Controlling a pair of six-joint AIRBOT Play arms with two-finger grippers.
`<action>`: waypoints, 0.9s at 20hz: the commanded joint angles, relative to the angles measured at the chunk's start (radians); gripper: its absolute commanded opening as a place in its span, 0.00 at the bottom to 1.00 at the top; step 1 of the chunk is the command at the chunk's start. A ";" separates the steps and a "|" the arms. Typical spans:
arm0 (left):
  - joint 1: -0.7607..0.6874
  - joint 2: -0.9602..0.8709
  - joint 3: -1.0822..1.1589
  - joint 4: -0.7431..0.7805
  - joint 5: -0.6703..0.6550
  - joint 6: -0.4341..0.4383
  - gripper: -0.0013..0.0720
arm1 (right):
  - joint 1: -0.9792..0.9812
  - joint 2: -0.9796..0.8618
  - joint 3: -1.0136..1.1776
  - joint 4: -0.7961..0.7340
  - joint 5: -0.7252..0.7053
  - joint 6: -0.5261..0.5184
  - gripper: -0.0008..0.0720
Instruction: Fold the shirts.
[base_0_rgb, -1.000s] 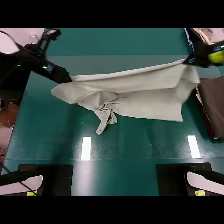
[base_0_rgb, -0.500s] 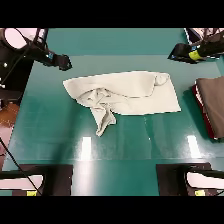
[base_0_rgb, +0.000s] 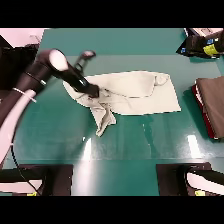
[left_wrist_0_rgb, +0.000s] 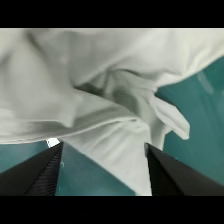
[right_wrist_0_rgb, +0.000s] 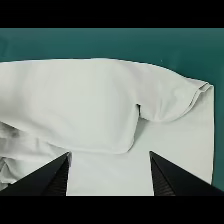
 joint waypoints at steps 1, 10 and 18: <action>-0.157 -0.020 -0.119 0.080 0.095 -0.062 0.85 | 0.018 0.013 0.001 0.000 0.037 -0.001 0.76; -0.213 -0.110 -0.126 0.177 0.156 -0.207 0.85 | 0.018 0.013 0.001 0.000 0.109 -0.002 0.76; -0.212 -0.109 -0.118 0.214 0.144 -0.214 0.05 | 0.018 0.013 0.001 0.000 0.125 -0.002 0.76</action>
